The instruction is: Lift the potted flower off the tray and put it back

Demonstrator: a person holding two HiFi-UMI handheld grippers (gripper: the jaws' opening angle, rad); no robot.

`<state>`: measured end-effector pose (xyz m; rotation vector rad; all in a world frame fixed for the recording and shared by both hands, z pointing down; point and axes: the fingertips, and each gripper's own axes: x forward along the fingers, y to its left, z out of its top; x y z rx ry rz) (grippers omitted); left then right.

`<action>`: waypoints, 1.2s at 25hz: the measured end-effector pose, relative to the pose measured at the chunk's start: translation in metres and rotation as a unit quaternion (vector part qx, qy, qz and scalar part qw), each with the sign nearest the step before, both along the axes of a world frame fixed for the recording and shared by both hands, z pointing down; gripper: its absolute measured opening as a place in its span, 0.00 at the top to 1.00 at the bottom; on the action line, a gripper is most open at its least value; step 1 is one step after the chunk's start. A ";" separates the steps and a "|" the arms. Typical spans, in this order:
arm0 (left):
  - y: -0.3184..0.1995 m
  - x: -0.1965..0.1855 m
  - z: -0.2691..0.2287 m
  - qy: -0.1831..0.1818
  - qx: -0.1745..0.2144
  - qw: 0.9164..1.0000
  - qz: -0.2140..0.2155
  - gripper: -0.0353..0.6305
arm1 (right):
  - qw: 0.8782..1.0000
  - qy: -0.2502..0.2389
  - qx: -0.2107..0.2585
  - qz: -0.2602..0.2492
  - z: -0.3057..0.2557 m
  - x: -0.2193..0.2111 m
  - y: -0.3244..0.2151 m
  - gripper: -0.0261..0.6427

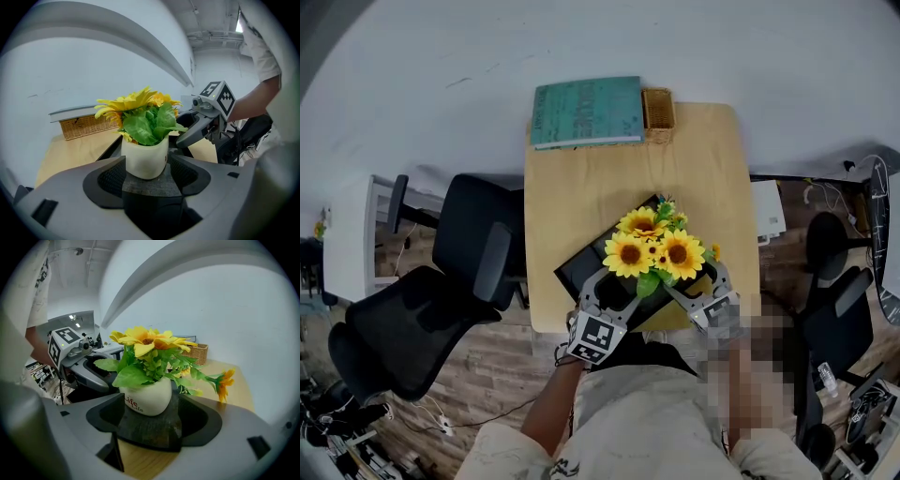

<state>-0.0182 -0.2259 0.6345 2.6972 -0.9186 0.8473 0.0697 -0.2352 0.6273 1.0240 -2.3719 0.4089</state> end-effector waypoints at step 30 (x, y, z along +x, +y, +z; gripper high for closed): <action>-0.024 0.010 0.006 0.001 0.001 0.999 0.048 0.53 | 0.996 0.075 -0.005 -0.041 0.018 -0.021 -0.016 0.42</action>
